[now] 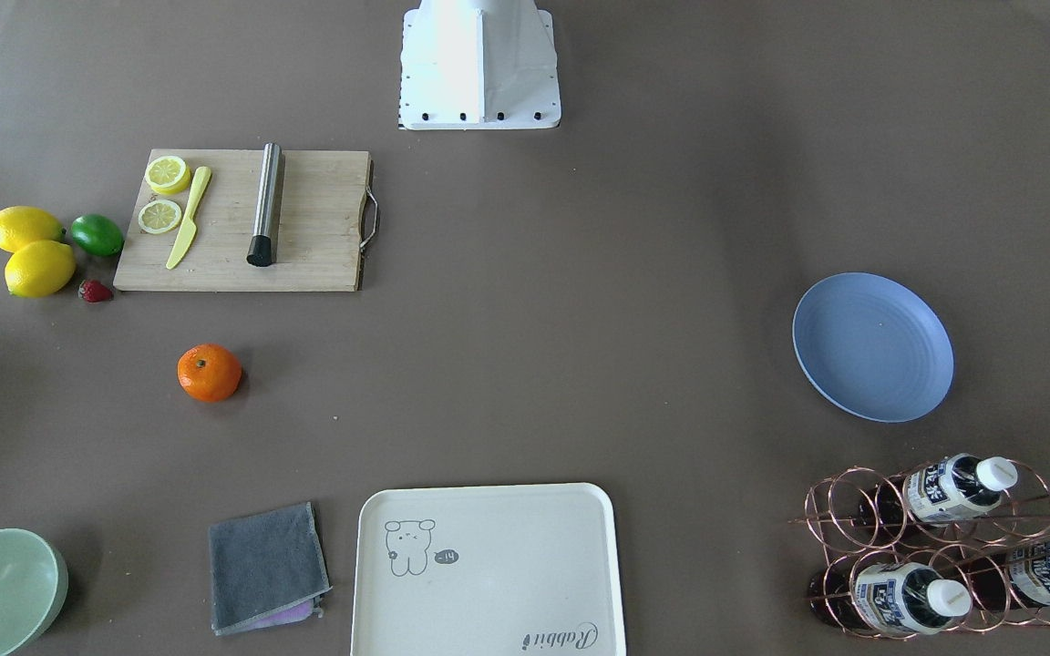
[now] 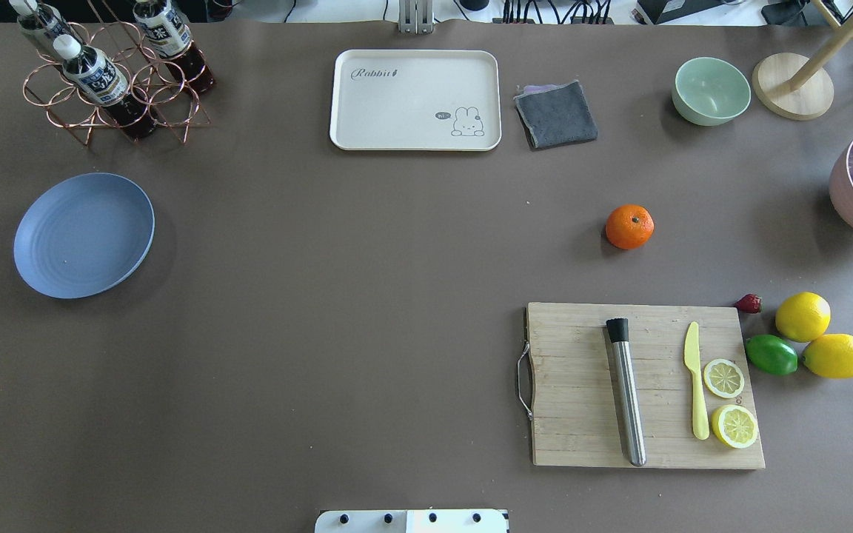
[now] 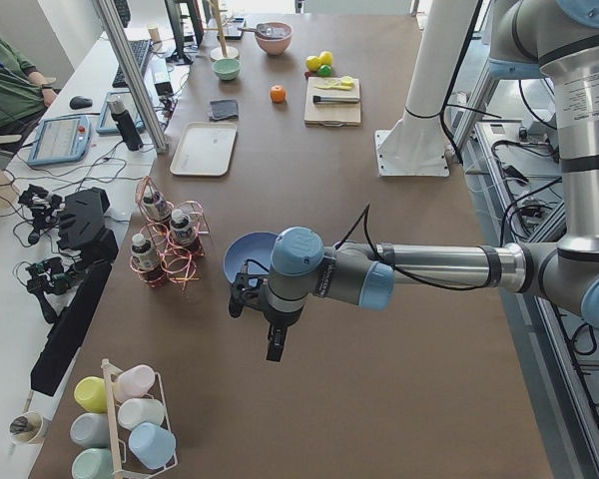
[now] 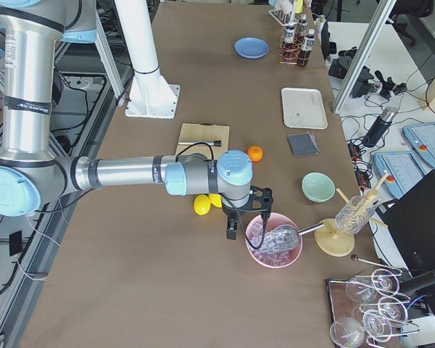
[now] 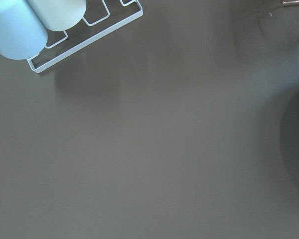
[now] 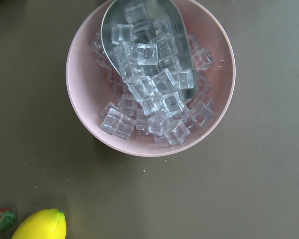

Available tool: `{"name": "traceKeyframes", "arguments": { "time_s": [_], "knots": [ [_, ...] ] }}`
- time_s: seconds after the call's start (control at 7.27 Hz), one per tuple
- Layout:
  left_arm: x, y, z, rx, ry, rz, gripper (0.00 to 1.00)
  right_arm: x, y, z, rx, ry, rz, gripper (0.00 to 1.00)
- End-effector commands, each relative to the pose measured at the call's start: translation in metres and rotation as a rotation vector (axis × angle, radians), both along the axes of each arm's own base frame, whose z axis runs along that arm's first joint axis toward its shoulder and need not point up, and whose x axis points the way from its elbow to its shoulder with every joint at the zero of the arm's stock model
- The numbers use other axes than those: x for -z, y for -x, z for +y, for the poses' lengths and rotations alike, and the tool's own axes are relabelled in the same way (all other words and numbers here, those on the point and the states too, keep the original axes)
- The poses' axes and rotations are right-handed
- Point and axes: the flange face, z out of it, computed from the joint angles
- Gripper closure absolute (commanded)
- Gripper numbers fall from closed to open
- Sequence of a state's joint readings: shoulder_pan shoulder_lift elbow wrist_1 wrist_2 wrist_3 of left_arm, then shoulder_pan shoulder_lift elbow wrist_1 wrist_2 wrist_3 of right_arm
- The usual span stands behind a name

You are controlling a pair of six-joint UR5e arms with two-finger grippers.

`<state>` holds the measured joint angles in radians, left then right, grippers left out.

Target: Pick orange to plate

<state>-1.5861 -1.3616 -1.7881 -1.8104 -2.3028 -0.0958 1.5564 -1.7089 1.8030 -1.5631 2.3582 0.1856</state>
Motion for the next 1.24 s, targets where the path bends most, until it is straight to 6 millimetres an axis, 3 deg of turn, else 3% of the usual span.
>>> {"name": "traceKeyframes", "arguments": {
  "time_s": [0.0, 0.28, 0.55, 0.69, 1.1],
  "knots": [
    [0.007, -0.005, -0.008, -0.015, -0.01, 0.056, 0.02, 0.001, 0.0, -0.003, 0.0, -0.003, 0.003, 0.0],
    [0.0, -0.005, -0.011, -0.018, -0.013, 0.062, 0.02, 0.004, 0.0, -0.006, -0.008, -0.002, 0.004, 0.0],
    [0.013, -0.005, -0.025, -0.025, -0.065, 0.057, 0.02, 0.003, 0.0, -0.006, -0.013, 0.005, 0.002, 0.0],
    [0.029, -0.009, -0.04, -0.036, -0.103, 0.057, 0.02, 0.006, 0.0, -0.006, -0.022, 0.009, 0.001, 0.0],
    [0.021, -0.02, -0.045, -0.059, -0.139, 0.06, 0.02, 0.012, 0.0, -0.014, -0.024, -0.005, 0.002, 0.0]
  ]
}}
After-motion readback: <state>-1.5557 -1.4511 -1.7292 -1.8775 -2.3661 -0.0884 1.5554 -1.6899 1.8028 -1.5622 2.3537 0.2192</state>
